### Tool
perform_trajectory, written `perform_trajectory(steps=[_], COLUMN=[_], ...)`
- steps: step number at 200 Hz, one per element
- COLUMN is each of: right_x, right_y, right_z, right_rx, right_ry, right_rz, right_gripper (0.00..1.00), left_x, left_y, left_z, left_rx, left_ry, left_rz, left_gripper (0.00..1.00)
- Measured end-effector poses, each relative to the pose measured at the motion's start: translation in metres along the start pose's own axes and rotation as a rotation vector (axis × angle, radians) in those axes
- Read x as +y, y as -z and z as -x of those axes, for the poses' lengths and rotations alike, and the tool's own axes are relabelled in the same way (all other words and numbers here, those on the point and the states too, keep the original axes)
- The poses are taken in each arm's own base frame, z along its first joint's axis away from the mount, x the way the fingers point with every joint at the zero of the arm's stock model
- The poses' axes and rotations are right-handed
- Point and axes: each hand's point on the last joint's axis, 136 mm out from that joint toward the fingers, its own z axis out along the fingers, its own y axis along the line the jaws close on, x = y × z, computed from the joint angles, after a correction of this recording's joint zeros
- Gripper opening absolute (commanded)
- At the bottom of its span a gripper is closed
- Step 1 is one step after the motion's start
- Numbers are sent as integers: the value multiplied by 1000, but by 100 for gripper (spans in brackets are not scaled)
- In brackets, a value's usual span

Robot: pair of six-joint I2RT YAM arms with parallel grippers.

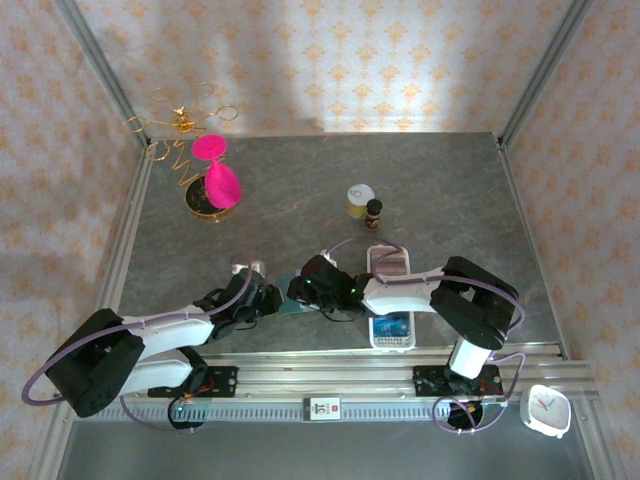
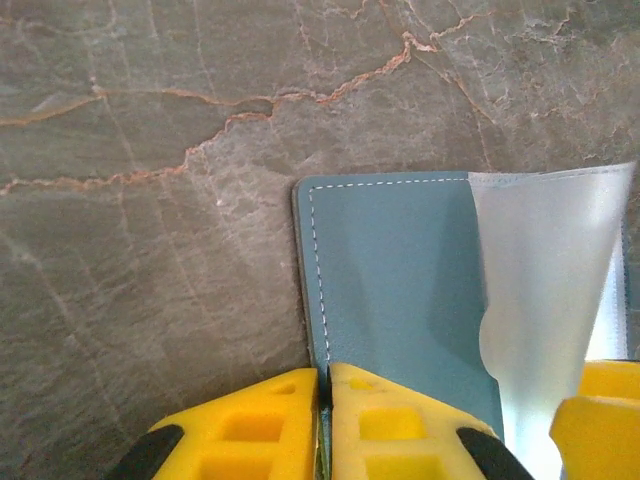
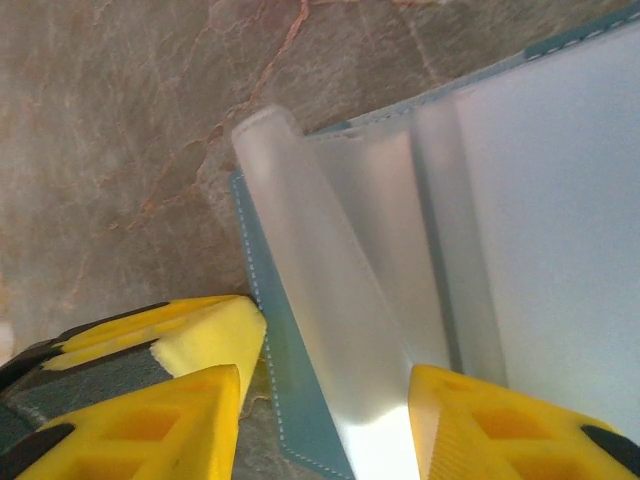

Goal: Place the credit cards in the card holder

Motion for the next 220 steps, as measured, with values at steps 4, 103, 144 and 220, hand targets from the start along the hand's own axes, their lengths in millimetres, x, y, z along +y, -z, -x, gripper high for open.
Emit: perform_trajectory(steps=[4,103,144,220], right_x=[1,28,37,43], right_y=[0,1,0,-7], right_z=[0,-1,0,-3], right_rx=[2,9,9,27], right_ry=[-3,-57,-67,-68], right_rz=[6,163,208,244], right_gripper=[46,44,44,44], left_x=[0,1,-4,18], left_y=[0,1,8,23], left_z=[0,1,4,5], left_rx=[0,-22,-41,-85], left_ry=[2,37,58,77], left_rz=[-2,-28,-59,15], left_gripper=[14,14,40,35])
